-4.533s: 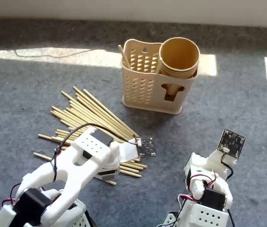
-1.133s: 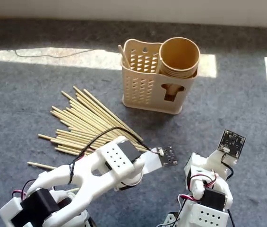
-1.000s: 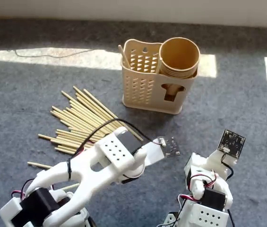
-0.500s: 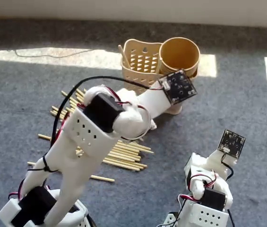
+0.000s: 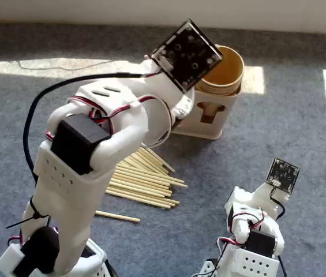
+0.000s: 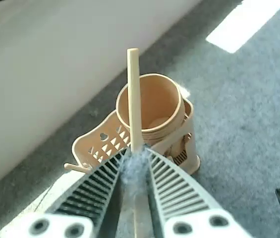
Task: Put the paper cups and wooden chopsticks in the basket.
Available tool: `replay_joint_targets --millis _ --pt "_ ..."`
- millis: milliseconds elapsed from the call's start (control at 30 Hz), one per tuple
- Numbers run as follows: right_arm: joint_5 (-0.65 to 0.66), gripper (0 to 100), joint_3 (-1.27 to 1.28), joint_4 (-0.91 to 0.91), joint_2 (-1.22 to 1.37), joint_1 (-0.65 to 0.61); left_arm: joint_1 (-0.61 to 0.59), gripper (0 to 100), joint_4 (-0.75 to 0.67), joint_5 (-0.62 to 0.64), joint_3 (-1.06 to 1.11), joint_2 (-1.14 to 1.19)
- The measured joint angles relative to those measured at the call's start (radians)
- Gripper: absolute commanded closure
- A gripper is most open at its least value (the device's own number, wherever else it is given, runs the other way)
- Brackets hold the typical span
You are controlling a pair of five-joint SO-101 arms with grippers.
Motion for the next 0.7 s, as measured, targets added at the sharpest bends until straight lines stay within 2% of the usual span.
replay_joint_targets --millis 133,267,500,700 --pt "0.0 99.3 0.0 0.0 0.0 0.0 -0.037 99 -0.103 0.074 -0.003 0.0" --pt "0.0 99.3 0.0 0.0 0.0 0.0 -0.06 99 -0.203 0.087 -0.005 0.0" --pt "0.0 99.3 0.0 0.0 0.0 0.0 -0.078 99 -0.249 0.1 -0.005 0.0" --pt "0.0 99.3 0.0 0.0 0.0 0.0 -0.166 99 -0.382 0.264 0.015 0.0"
